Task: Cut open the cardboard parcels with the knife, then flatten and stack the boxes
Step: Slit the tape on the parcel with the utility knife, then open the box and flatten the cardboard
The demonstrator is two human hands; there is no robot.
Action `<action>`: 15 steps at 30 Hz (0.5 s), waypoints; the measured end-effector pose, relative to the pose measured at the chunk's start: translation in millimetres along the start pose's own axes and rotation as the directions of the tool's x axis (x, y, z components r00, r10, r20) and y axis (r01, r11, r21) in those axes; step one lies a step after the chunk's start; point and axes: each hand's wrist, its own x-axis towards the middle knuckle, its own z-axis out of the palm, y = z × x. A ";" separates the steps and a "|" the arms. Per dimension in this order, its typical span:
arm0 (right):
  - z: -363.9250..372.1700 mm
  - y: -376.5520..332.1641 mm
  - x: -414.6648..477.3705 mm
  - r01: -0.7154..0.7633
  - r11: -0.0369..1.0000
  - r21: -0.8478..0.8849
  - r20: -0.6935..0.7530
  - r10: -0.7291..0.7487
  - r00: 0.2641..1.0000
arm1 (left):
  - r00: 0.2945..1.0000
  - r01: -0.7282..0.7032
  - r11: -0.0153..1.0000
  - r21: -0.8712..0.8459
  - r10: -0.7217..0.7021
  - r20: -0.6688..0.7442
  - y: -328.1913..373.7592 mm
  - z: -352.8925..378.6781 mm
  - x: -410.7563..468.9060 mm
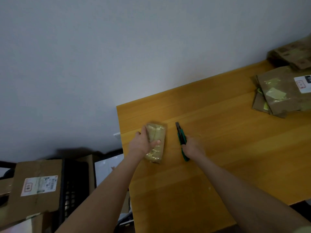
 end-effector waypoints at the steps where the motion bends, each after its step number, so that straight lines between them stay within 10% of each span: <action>1: 4.3 -0.9 6.6 -0.017 1.000 0.008 0.000 0.017 1.000 | 1.000 -0.018 1.000 -0.015 0.018 0.005 -2.0 3.5 -1.0; 8: -0.9 -22.5 13.4 0.085 0.983 -0.161 -0.135 -0.108 0.985 | 0.996 -0.046 0.995 -0.086 0.052 0.069 -11.3 6.8 1.0; 15: 17.7 -58.6 -1.7 0.123 0.991 0.052 0.199 -0.131 0.971 | 0.990 -0.083 0.992 -0.093 0.093 0.107 -7.3 3.4 -3.1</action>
